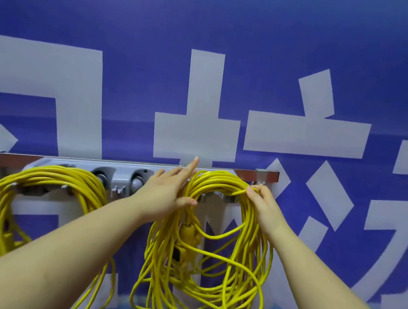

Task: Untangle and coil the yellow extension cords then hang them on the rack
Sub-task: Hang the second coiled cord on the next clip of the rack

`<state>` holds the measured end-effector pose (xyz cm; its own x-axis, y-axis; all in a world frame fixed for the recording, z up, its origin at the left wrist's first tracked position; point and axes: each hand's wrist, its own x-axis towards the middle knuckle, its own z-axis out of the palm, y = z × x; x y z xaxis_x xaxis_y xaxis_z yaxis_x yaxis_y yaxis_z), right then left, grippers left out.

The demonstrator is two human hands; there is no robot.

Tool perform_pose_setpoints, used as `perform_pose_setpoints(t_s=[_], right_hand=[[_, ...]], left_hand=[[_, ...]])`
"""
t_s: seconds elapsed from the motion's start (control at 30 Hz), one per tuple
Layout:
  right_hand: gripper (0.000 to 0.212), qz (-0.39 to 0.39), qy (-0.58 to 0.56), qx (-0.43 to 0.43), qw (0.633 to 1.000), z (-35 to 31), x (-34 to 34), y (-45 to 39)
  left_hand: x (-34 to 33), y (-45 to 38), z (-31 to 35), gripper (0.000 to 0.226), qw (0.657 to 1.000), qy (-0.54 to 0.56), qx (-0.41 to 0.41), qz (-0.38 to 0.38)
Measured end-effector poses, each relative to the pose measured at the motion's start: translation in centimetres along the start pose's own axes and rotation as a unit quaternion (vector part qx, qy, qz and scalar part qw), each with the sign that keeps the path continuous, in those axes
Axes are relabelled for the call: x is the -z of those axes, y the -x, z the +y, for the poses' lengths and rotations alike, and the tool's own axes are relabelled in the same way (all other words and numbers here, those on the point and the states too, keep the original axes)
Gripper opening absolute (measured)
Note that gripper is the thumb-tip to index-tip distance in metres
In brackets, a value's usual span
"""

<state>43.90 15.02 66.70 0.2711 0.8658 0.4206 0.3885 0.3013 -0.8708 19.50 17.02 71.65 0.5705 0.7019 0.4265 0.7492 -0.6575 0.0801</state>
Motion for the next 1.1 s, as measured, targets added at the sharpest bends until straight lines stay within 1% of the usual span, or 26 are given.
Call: perform_pose_setpoints(t_s=[0.07, 0.13, 0.23, 0.33, 0.43, 0.57, 0.63, 0.77, 1.0, 1.1], right_hand=[[0.028, -0.005, 0.011, -0.011, 1.000, 0.0, 0.1, 0.2], [0.029, -0.008, 0.037, -0.025, 0.999, 0.1, 0.2, 0.3], [0.042, 0.004, 0.136, -0.015, 0.991, -0.5, 0.4, 0.7], [0.051, 0.020, 0.238, 0.016, 0.971, -1.6, 0.6, 1.2], [0.058, 0.005, 0.290, 0.020, 0.957, -2.7, 0.4, 1.8], [0.062, -0.040, 0.289, 0.019, 0.956, -3.6, 0.1, 2.1], [0.064, -0.047, 0.292, 0.008, 0.955, -3.8, 0.2, 2.1], [0.070, -0.053, 0.306, -0.003, 0.950, -4.0, 0.6, 2.3], [0.063, -0.070, 0.342, 0.011, 0.937, -4.9, 0.6, 2.4], [0.066, -0.076, 0.356, 0.014, 0.931, -5.6, 0.6, 2.5]], left_hand=[[-0.4, 0.3, 0.2, 0.079, 0.999, -0.033, -0.009, 0.016], [-0.4, 0.3, 0.2, 0.073, 0.997, -0.071, 0.000, 0.011], [0.0, 0.4, 0.6, 0.071, 0.990, -0.137, 0.019, -0.010], [0.6, 0.6, 1.5, 0.070, 0.988, -0.150, 0.035, -0.031], [1.0, 0.8, 2.3, 0.070, 0.989, -0.131, 0.047, -0.039], [1.1, 0.8, 2.8, 0.074, 0.994, -0.087, 0.057, -0.040], [1.2, 0.9, 3.0, 0.076, 0.994, -0.079, 0.056, -0.040], [1.7, 0.9, 3.0, 0.080, 0.994, -0.085, 0.054, -0.044], [2.1, 1.2, 2.8, 0.082, 0.992, -0.091, 0.065, -0.053], [2.4, 1.4, 2.9, 0.082, 0.991, -0.102, 0.065, -0.051]])
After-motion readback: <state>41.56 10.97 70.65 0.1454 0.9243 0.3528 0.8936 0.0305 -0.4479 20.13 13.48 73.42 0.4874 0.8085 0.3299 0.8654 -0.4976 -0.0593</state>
